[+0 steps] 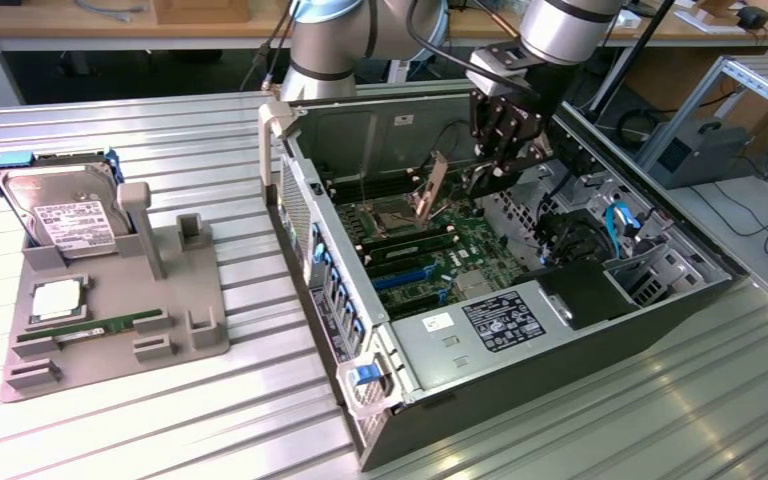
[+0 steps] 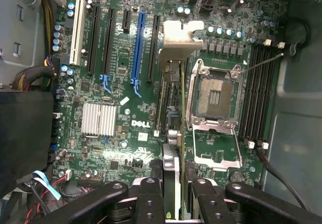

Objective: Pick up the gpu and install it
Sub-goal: 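Insert the gpu into the slot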

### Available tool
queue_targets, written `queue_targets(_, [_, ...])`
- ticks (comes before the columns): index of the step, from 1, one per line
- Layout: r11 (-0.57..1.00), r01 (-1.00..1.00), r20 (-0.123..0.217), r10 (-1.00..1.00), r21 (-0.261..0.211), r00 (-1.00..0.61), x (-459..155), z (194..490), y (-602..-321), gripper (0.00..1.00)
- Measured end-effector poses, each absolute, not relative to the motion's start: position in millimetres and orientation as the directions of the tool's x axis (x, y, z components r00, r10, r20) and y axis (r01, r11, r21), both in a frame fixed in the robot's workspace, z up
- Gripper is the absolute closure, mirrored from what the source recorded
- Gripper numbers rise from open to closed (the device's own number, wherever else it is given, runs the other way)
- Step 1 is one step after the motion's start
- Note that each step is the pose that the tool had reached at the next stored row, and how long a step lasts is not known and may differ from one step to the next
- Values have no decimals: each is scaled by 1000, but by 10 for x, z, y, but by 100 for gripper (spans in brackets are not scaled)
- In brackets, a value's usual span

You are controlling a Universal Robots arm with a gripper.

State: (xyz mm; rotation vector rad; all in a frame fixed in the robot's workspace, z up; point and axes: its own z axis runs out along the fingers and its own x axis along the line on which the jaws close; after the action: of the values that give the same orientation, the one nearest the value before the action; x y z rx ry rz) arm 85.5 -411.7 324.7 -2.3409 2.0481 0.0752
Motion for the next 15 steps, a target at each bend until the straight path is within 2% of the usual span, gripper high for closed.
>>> queue_targets(15, [-133, -991, -56, -990, 9, 132, 842, 3215, -4141, 73])
